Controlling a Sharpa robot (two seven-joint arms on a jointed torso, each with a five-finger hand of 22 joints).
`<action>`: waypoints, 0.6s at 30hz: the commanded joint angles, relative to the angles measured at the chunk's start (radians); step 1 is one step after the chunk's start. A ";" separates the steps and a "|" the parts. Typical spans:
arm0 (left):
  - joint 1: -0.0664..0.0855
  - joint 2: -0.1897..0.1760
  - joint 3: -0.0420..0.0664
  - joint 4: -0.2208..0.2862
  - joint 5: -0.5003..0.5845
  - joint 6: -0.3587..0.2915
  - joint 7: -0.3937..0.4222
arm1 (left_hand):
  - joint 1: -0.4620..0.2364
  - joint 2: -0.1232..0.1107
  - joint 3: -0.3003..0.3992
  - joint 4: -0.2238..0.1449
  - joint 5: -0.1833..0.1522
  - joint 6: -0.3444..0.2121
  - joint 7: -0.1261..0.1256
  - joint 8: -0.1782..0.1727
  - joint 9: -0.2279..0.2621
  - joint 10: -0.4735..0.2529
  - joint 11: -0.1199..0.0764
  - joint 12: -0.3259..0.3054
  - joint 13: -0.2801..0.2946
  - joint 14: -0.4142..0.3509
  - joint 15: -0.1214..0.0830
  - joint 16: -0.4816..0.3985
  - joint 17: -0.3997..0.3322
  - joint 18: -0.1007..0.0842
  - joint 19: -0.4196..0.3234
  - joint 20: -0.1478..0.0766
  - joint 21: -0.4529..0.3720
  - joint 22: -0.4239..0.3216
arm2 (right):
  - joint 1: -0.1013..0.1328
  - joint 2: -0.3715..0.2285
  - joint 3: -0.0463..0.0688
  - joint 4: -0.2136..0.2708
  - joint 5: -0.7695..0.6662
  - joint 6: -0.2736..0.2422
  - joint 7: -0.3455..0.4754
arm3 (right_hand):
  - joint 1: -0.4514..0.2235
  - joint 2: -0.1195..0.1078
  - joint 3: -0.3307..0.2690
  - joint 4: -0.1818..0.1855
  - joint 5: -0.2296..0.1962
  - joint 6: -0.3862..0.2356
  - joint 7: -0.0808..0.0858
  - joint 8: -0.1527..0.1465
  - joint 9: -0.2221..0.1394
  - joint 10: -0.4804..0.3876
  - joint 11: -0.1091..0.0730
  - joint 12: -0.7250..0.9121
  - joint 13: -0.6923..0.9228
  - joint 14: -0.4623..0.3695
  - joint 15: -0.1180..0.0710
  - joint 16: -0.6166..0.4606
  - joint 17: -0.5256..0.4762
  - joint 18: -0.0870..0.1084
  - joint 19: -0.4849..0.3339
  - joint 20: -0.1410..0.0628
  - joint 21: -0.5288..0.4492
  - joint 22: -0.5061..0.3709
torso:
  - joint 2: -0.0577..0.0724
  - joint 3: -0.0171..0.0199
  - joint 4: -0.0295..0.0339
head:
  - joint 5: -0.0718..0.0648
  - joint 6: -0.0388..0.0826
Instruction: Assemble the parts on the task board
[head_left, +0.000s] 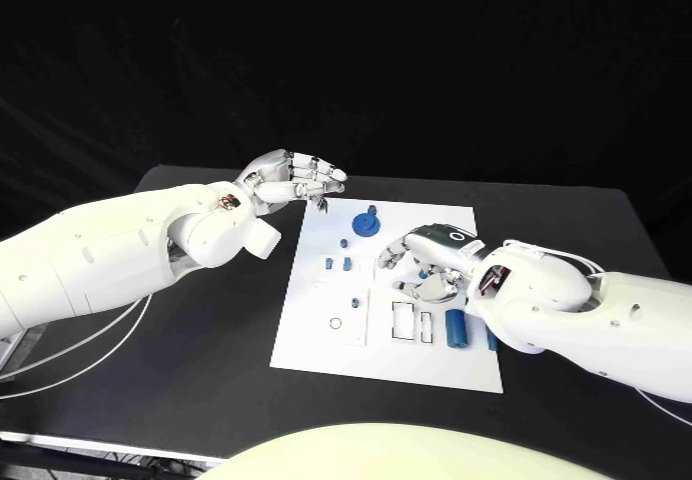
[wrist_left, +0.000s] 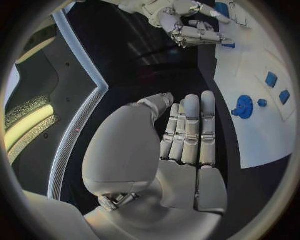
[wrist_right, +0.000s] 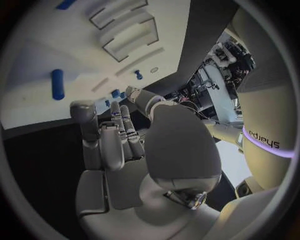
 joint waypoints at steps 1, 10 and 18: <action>0.000 0.000 0.000 0.002 -0.001 0.016 0.004 | -0.004 0.007 -0.004 0.001 0.004 -0.006 0.001 -0.007 -0.001 -0.007 0.002 0.001 0.001 -0.001 0.005 0.004 0.001 0.014 0.005 0.000 -0.006 -0.001 | 0.019 -0.028 0.003 0.005 0.062 0.025 0.001 | -0.001 -0.002 -0.003 0.008 0.005 -0.002 0.007 -0.007 -0.002 0.008 0.000 0.006 0.000 0.034 -0.004 0.008 0.006 0.000 0.010 -0.001 0.007 0.006 | 0.001 0.0004 -0.0002 | -0.009 0.006; 0.000 0.001 -0.002 0.002 -0.001 0.018 0.005 | -0.004 0.007 -0.004 0.001 0.004 -0.006 0.001 -0.007 -0.001 -0.007 0.002 0.001 0.001 -0.001 0.005 0.004 0.001 0.014 0.005 0.000 -0.006 -0.001 | 0.032 -0.040 0.004 -0.065 0.042 0.082 0.002 | -0.003 -0.009 -0.011 0.010 0.008 0.003 0.003 -0.008 -0.003 -0.012 0.001 0.004 -0.007 0.032 -0.003 0.006 -0.001 0.002 0.005 -0.001 -0.004 0.000 | 0.003 0.0019 0.0015 | -0.020 0.013; 0.000 -0.002 -0.002 0.003 0.000 0.020 0.004 | -0.004 0.007 -0.004 0.001 0.004 -0.006 0.001 -0.007 -0.001 -0.007 0.002 0.001 0.001 -0.001 0.005 0.004 0.001 0.014 0.005 0.000 -0.006 -0.001 | 0.012 -0.018 0.002 -0.116 -0.005 0.105 -0.008 | -0.001 -0.010 -0.012 0.010 0.008 0.006 0.001 -0.007 -0.003 -0.015 0.002 0.004 -0.007 0.031 -0.003 0.005 -0.003 0.002 0.004 -0.002 -0.006 -0.001 | 0.003 0.0017 0.0022 | -0.017 0.011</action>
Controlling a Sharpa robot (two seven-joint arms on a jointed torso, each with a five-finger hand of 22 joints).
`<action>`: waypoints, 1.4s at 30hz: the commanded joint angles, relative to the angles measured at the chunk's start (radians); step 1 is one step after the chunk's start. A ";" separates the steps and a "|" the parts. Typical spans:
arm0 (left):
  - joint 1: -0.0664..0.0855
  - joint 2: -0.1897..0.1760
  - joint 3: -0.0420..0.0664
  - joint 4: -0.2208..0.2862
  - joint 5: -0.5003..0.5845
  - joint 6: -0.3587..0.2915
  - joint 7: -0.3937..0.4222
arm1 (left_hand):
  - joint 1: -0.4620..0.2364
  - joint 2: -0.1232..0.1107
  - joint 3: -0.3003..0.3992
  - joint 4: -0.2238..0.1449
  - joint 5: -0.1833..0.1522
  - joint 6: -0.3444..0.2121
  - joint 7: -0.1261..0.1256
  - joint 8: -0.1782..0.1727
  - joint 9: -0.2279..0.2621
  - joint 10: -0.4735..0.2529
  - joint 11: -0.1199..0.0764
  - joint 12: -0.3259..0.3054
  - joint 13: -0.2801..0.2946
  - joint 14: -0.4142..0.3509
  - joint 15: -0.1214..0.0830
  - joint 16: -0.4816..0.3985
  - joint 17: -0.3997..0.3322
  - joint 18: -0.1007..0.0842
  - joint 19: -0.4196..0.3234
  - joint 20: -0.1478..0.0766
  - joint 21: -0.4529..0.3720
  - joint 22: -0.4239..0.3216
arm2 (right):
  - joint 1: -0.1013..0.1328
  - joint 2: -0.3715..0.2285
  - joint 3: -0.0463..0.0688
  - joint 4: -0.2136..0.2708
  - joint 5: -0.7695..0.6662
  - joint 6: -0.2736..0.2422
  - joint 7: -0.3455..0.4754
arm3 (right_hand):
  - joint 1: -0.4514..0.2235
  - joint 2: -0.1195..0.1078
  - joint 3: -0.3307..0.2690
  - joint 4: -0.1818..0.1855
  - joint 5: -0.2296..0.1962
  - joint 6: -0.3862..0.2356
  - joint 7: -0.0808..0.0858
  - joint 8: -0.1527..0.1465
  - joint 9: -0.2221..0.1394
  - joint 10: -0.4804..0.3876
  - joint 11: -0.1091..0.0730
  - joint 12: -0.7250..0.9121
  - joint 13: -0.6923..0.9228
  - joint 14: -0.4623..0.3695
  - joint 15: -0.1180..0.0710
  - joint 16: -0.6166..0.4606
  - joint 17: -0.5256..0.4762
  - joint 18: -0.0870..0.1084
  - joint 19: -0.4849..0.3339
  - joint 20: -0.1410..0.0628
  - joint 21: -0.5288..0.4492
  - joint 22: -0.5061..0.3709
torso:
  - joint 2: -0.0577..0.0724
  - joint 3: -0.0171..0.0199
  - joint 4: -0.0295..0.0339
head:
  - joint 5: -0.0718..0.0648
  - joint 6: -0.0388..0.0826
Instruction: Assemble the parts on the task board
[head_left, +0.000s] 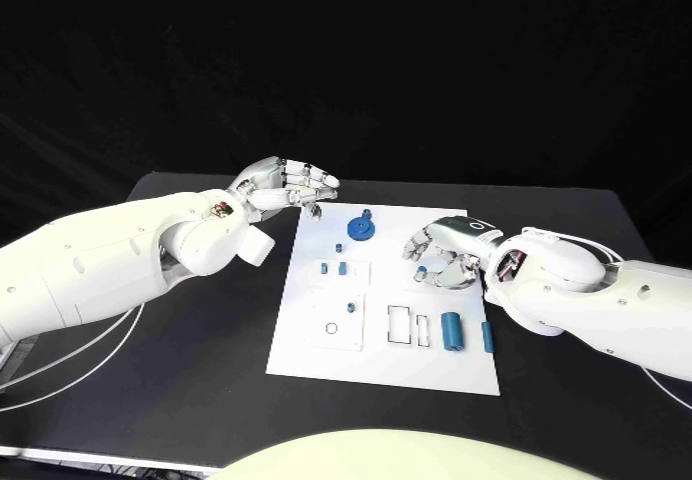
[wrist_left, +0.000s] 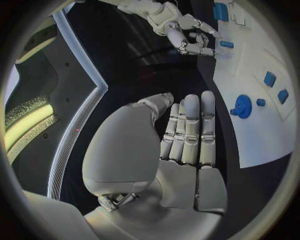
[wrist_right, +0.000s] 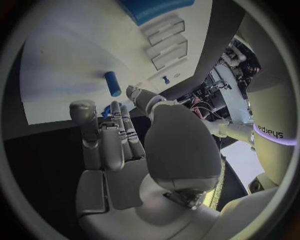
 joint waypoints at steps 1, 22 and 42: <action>0.000 0.000 0.000 0.003 0.002 0.019 0.004 | -0.004 0.007 -0.005 0.001 0.004 -0.006 0.001 -0.007 -0.001 -0.007 0.002 0.001 0.001 -0.001 0.005 0.004 0.001 0.014 0.005 0.000 -0.006 -0.001 | -0.005 0.007 0.000 -0.016 -0.043 0.044 -0.008 | 0.004 -0.005 -0.005 0.003 0.004 0.009 0.001 0.000 0.000 -0.008 0.000 0.001 -0.002 0.031 -0.002 0.001 -0.001 0.002 0.000 0.000 -0.005 -0.001 | 0.000 -0.0002 0.0008 | 0.002 -0.002; 0.000 -0.005 0.000 0.004 0.005 0.021 0.000 | -0.005 0.008 -0.005 0.003 0.004 -0.008 0.001 -0.007 -0.002 -0.009 0.003 0.001 0.001 -0.003 0.005 0.004 0.003 0.015 0.005 0.001 -0.008 -0.003 | -0.016 0.011 -0.001 -0.026 -0.029 0.047 -0.012 | -0.009 0.032 0.028 0.042 -0.021 0.069 -0.004 0.022 0.006 0.045 -0.010 0.043 -0.001 0.033 -0.011 0.010 0.008 -0.001 0.014 -0.005 0.012 0.018 | 0.000 0.0009 -0.0012 | 0.001 -0.004; 0.000 -0.004 0.000 0.001 0.003 0.024 -0.004 | -0.005 0.008 -0.005 0.003 0.004 -0.008 0.001 -0.007 -0.002 -0.009 0.003 0.001 0.001 -0.003 0.005 0.004 0.003 0.015 0.005 0.001 -0.008 -0.003 | -0.016 0.013 -0.001 -0.042 -0.028 0.052 -0.029 | 0.065 0.105 0.106 0.023 -0.124 0.115 -0.024 0.052 0.031 0.155 -0.044 0.083 0.012 0.040 -0.040 0.026 0.033 -0.008 0.038 -0.031 0.047 0.054 | 0.000 -0.0003 0.0003 | -0.002 -0.010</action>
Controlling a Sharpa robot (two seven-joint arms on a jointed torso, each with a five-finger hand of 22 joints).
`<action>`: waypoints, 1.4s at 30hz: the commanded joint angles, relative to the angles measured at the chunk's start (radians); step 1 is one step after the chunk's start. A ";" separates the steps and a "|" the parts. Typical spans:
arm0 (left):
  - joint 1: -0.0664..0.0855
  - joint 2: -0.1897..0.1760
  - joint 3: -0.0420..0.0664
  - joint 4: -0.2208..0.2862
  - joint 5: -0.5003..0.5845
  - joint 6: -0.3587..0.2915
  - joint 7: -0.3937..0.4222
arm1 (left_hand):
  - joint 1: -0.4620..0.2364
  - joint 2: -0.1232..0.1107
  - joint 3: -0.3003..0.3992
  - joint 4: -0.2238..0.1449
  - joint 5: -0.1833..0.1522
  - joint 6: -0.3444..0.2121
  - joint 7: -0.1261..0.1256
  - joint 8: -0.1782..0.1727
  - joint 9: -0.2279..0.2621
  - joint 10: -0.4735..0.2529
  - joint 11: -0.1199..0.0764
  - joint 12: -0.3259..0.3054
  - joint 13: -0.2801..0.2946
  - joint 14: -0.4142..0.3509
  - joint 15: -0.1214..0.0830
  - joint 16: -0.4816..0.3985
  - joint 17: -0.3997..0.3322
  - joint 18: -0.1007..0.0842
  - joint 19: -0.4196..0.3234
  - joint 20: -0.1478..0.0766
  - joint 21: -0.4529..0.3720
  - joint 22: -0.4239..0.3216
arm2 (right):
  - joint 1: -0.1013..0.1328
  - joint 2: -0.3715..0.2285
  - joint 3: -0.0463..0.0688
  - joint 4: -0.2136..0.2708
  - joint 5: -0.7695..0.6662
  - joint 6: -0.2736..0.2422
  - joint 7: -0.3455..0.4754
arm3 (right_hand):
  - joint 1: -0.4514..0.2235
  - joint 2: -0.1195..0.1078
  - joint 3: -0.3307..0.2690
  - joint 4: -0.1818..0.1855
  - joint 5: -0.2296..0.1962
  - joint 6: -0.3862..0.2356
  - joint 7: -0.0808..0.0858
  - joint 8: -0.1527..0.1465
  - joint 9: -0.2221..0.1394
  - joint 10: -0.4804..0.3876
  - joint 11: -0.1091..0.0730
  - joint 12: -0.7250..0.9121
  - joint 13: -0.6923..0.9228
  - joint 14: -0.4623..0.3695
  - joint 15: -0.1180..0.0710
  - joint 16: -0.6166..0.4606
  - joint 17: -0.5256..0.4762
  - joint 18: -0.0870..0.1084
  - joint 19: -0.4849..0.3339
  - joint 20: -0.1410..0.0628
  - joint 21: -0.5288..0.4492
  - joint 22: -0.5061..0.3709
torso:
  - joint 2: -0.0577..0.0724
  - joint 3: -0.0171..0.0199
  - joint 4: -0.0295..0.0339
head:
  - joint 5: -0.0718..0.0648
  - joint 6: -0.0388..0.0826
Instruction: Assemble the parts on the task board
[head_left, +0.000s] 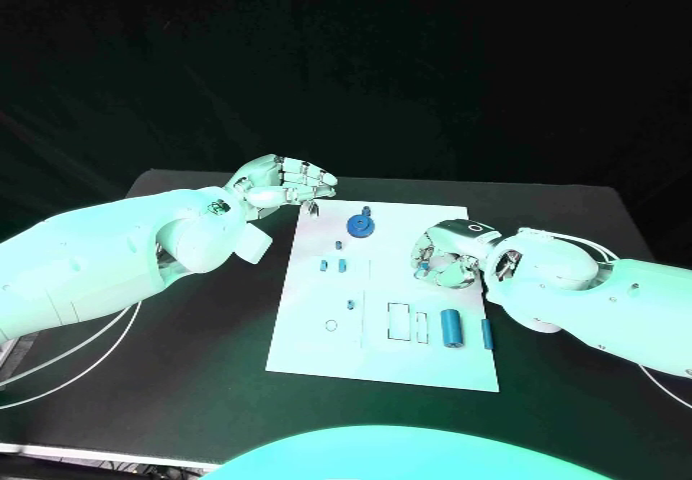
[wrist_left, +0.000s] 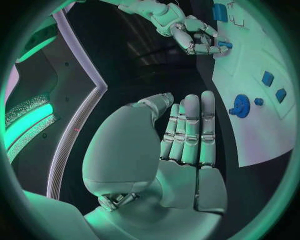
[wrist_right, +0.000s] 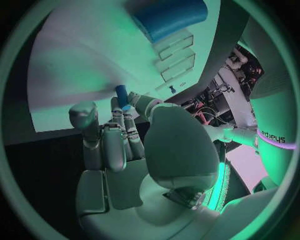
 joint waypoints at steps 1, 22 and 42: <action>0.000 0.001 0.001 0.001 0.002 0.018 0.002 | -0.005 0.008 -0.005 0.003 0.004 -0.008 0.001 -0.002 -0.002 -0.005 -0.001 0.001 0.002 -0.003 0.005 0.004 0.001 0.015 0.005 0.001 -0.002 -0.001 | -0.002 0.001 -0.001 -0.005 -0.016 0.018 -0.012 | 0.045 0.018 0.015 -0.030 0.001 0.005 0.005 0.005 0.006 0.043 -0.033 0.007 0.013 0.040 -0.008 0.007 0.006 -0.009 0.005 -0.006 0.012 0.009 | 0.000 0.0002 0.0002 | 0.000 -0.002; 0.000 0.004 0.001 -0.001 0.001 0.019 0.000 | -0.005 0.008 -0.005 0.003 0.004 -0.008 0.001 -0.002 -0.002 -0.005 -0.001 0.001 0.002 -0.003 0.005 0.004 0.001 0.015 0.005 0.001 -0.002 -0.001 | 0.005 -0.009 0.001 0.044 -0.047 -0.014 -0.010 | 0.071 0.016 0.035 -0.079 0.001 0.025 0.003 0.017 0.019 0.096 -0.040 0.018 0.028 0.043 -0.015 0.014 0.019 -0.015 0.014 -0.016 0.050 0.044 | 0.000 -0.0001 0.0013 | -0.003 -0.008; 0.000 0.014 0.001 -0.004 0.001 0.022 0.002 | -0.006 0.010 -0.005 0.006 0.004 -0.008 0.002 -0.002 -0.002 -0.006 -0.001 0.002 0.002 -0.003 0.006 0.005 0.002 0.015 0.006 0.002 -0.003 -0.002 | 0.079 -0.032 0.014 0.161 -0.037 -0.018 -0.020 | 0.070 0.016 0.036 -0.080 0.001 0.026 0.004 0.017 0.020 0.098 -0.040 0.018 0.029 0.044 -0.016 0.016 0.024 -0.016 0.017 -0.017 0.057 0.050 | -0.001 -0.0005 0.0015 | 0.007 -0.004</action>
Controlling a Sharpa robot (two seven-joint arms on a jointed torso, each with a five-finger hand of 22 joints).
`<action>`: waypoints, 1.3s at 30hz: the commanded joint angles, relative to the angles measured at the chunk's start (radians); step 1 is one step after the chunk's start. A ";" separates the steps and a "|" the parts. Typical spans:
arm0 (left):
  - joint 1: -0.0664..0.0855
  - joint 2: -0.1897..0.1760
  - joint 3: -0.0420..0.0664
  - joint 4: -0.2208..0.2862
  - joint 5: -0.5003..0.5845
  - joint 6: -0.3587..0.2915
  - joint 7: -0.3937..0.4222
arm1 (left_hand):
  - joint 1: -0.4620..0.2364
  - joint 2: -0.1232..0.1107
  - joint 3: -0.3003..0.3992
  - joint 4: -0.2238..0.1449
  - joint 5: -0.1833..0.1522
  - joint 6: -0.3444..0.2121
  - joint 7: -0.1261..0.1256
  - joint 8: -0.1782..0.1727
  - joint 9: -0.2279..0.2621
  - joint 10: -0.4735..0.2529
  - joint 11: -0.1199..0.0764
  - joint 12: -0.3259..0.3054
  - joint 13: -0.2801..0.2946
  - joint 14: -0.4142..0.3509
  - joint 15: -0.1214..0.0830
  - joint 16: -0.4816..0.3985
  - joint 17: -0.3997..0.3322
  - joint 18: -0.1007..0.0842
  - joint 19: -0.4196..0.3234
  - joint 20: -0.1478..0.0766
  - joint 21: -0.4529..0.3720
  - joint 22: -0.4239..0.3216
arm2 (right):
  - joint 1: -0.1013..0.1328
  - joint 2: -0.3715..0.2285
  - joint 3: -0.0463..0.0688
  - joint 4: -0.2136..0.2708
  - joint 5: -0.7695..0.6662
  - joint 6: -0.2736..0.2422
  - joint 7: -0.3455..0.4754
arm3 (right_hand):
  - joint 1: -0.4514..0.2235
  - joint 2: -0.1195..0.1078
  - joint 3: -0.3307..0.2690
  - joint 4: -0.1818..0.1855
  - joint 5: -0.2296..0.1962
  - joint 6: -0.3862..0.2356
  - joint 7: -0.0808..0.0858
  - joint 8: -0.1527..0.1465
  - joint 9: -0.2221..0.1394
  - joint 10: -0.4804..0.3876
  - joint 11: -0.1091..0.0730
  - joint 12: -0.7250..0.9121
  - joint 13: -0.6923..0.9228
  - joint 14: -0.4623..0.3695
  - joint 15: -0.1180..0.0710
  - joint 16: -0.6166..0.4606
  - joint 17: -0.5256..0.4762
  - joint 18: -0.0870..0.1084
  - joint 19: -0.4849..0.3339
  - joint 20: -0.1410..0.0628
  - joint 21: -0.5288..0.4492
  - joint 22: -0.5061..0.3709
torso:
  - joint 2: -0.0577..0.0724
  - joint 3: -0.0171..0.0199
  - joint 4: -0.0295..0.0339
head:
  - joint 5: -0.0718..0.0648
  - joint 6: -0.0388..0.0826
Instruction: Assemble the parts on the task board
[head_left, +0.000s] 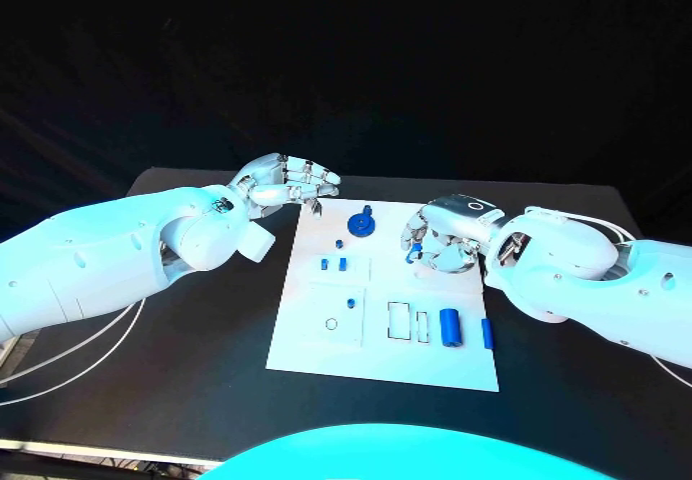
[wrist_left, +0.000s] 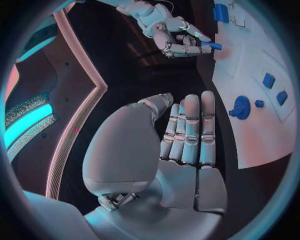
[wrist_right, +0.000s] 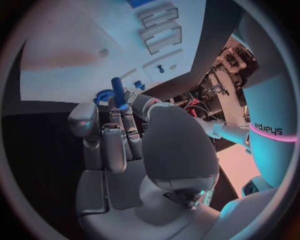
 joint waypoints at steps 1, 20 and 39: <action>0.000 0.003 0.001 0.001 0.001 0.017 0.007 | -0.002 0.006 -0.002 0.003 0.004 -0.008 0.002 -0.002 -0.002 -0.006 0.000 0.002 0.001 -0.003 0.006 0.005 0.001 0.015 0.006 0.002 -0.003 -0.001 | 0.003 0.010 0.001 0.021 -0.002 0.004 -0.002 | 0.025 0.013 0.044 -0.048 0.003 0.009 0.000 0.006 0.002 0.073 -0.066 0.013 0.029 0.044 -0.009 0.004 0.001 -0.016 0.004 -0.003 0.004 0.001 | 0.000 0.0000 0.0017 | 0.006 0.000; 0.000 0.021 0.000 -0.005 0.001 0.016 0.009 | -0.002 0.006 -0.002 0.003 0.004 -0.008 0.002 -0.002 -0.002 -0.006 0.000 0.002 0.001 -0.003 0.006 0.005 0.001 0.015 0.006 0.002 -0.003 -0.001 | -0.091 0.224 0.002 0.014 -0.022 0.002 0.052 | 0.027 0.014 0.048 -0.053 0.003 0.007 0.002 0.003 0.002 0.074 -0.065 0.011 0.030 0.044 -0.009 0.005 0.001 -0.015 -0.001 -0.004 -0.003 -0.002 | 0.001 0.0001 0.0021 | 0.066 -0.018; 0.001 0.025 0.000 -0.007 0.001 0.016 0.009 | -0.004 0.006 -0.004 0.006 0.004 -0.009 0.001 -0.001 -0.001 -0.007 0.000 0.002 0.001 -0.005 0.006 0.004 0.002 0.014 0.006 0.002 -0.006 -0.003 | -0.147 0.283 -0.012 -0.048 -0.025 0.006 0.073 | 0.027 0.015 0.049 -0.055 0.003 0.006 0.003 0.002 0.002 0.073 -0.064 0.009 0.030 0.044 -0.008 0.004 0.000 -0.014 -0.002 -0.004 -0.003 -0.001 | 0.001 0.0018 0.0012 | 0.087 -0.031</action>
